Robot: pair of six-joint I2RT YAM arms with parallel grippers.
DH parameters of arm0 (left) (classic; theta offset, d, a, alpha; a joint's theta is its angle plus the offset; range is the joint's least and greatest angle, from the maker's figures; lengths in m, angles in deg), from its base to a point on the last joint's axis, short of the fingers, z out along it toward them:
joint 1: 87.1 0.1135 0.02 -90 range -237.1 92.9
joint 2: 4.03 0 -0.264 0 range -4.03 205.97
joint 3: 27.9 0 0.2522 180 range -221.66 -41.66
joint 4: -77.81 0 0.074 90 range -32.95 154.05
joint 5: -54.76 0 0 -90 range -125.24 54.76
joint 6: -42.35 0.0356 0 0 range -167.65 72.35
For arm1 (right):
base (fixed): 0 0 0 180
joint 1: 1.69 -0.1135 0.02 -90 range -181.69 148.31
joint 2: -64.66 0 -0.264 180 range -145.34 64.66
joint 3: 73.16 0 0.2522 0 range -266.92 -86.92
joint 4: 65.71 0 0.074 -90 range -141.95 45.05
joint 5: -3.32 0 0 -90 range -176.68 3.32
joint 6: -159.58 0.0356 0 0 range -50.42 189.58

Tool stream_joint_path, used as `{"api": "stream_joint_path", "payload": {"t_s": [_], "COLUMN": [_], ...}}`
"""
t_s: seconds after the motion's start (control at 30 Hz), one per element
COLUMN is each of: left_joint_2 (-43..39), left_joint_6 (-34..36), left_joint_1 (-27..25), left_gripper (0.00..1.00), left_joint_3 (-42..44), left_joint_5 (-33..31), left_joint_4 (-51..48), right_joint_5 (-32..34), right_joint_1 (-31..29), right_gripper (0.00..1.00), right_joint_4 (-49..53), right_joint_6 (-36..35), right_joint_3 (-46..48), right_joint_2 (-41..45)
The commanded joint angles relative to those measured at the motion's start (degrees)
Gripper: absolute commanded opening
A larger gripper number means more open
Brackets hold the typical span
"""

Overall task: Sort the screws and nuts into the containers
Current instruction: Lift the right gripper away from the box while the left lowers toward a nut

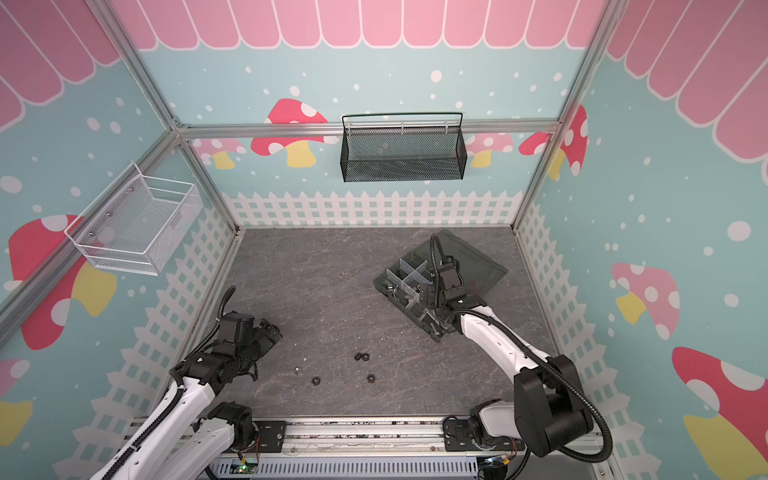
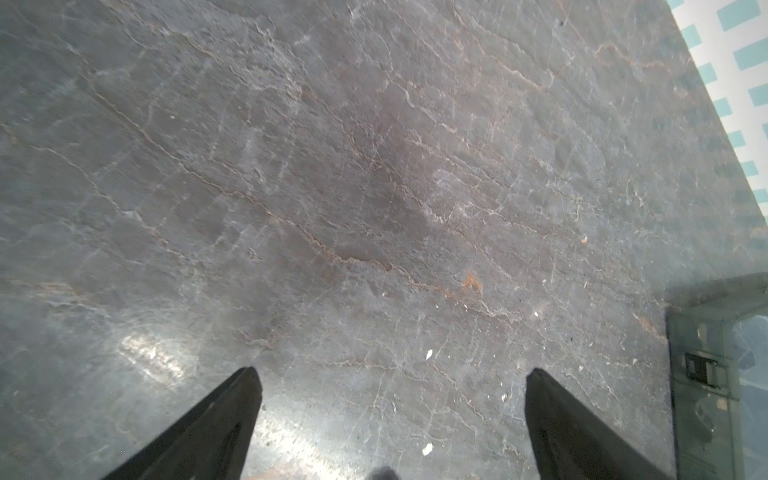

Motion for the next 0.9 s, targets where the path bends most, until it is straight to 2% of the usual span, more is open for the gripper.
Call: {"api": "stream_joint_path", "payload": {"t_s": [0.0,0.33,0.5,0.87], "left_joint_2": [-0.1,3.4,5.7,15.0], "left_joint_6": [-2.2,-7.9,-8.9,-9.5], "left_joint_1": [-2.7,-15.3,-19.2,-28.4], "left_gripper": [1.0,1.0,1.0,1.0], "left_joint_3": [-1.6,-1.8,-2.6,-5.0], "left_joint_5": [1.1,-1.5,-2.0,-1.3], "left_joint_4": [-1.6,-3.7,-4.3,-5.9], "right_joint_5": [3.1,8.3,10.6,10.6], "right_joint_1": [0.1,0.1,0.1,0.1], "right_gripper": [0.99,0.98,0.98,0.98], "right_joint_4": [-3.1,-6.8,-8.2,-10.0], "right_joint_6": [2.3,3.8,4.7,4.9], "right_joint_3": [2.8,9.4,11.7,14.2], "right_joint_2": [3.5,10.6,13.1,15.4]}}
